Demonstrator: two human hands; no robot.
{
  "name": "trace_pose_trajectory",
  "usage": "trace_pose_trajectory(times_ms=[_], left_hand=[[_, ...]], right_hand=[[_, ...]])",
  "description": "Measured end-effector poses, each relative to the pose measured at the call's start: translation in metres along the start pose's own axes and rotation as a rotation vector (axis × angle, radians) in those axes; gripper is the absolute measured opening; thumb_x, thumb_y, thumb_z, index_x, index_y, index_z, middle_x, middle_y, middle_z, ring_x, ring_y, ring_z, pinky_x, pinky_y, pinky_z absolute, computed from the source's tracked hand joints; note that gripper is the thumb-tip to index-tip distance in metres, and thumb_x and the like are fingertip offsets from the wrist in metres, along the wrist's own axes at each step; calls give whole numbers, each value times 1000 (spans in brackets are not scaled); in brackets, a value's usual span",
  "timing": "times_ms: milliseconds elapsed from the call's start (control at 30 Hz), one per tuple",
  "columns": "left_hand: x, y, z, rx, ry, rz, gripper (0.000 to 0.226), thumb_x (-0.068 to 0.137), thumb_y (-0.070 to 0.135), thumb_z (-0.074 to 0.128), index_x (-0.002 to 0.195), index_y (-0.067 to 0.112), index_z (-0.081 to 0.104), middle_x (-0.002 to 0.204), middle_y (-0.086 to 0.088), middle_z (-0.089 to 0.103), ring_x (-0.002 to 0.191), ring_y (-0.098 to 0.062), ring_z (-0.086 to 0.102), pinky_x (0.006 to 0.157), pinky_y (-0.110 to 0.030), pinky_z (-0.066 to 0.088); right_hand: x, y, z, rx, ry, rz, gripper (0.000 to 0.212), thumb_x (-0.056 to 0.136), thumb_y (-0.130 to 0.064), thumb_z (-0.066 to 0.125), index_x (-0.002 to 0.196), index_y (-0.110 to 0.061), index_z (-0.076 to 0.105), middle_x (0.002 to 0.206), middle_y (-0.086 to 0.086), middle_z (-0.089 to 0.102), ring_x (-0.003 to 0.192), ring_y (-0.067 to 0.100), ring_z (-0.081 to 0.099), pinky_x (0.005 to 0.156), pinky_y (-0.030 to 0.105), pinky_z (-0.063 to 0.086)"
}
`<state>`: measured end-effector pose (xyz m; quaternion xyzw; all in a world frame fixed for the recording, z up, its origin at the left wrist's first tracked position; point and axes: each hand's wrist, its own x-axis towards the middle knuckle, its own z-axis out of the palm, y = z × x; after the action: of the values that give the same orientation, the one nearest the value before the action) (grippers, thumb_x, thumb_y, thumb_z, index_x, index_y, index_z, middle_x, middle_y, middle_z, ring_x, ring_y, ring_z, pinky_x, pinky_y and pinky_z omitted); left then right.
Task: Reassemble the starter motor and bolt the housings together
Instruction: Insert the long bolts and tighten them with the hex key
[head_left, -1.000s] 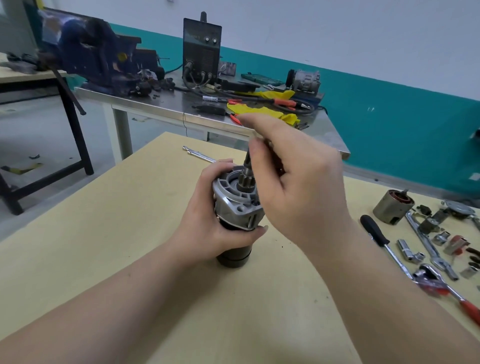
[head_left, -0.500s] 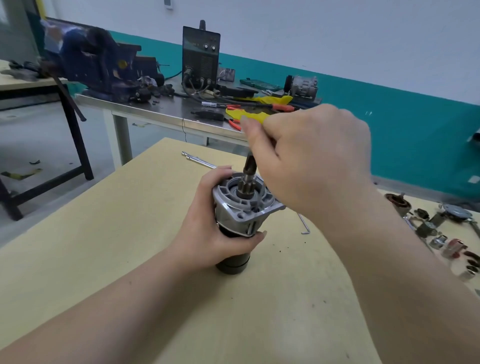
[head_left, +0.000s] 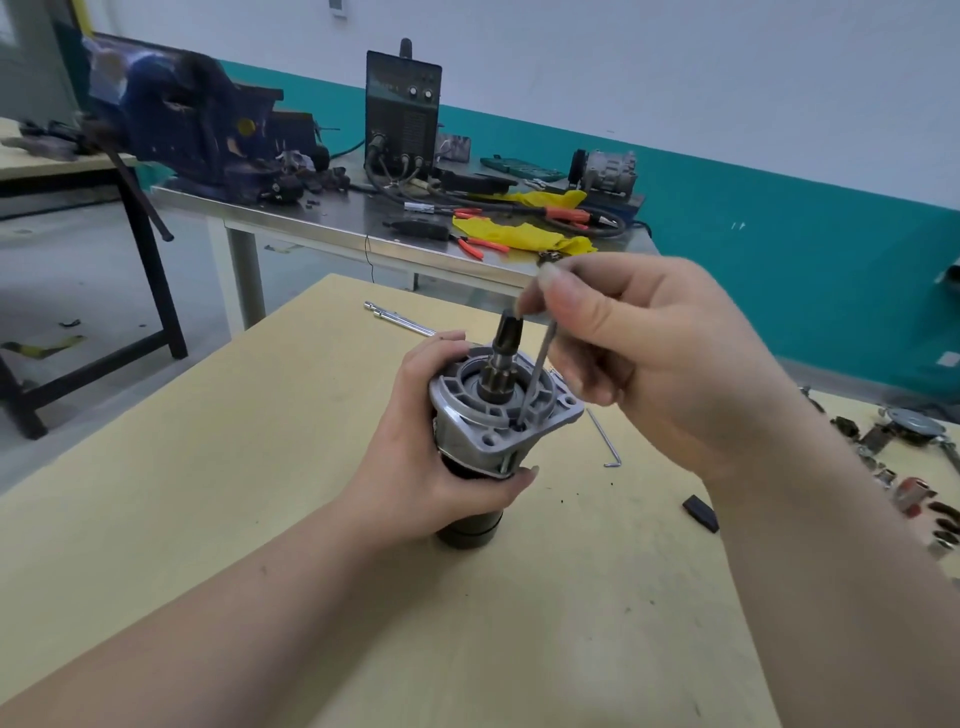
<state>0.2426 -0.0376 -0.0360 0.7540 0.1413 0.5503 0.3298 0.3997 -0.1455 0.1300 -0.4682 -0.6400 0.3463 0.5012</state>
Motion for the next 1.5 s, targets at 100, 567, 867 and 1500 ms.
trace_pose_trajectory(times_ms=[100,567,867,1500], left_hand=[[3,-3,-1,-23,-39,51,107,69,27,102,153,30,35,156,-15,43,149,-49,43,117,-66,42],[3,4,1,-137,-41,1,89,80,21,89,150,15,34,145,-19,51,133,-34,60,109,-43,50],[3,5,2,-151,-58,-15,99,72,21,97,149,30,36,144,-26,50,129,-40,63,106,-53,54],[4,10,2,-124,-48,12,102,70,26,97,150,46,38,146,-30,44,136,-41,55,111,-53,49]], right_hand=[[-4,14,7,-133,171,-241,25,91,-35,75,81,-12,75,57,6,61,48,15,53,46,22,41],[-7,37,46,-765,460,-772,39,103,2,58,141,-7,63,76,11,65,63,28,58,57,45,50],[5,-23,3,-450,-110,-321,27,98,-35,70,115,-14,73,72,10,74,57,26,71,52,33,54],[5,-20,-15,-186,-373,-42,26,90,-33,69,108,-15,70,70,3,66,59,14,62,51,22,47]])
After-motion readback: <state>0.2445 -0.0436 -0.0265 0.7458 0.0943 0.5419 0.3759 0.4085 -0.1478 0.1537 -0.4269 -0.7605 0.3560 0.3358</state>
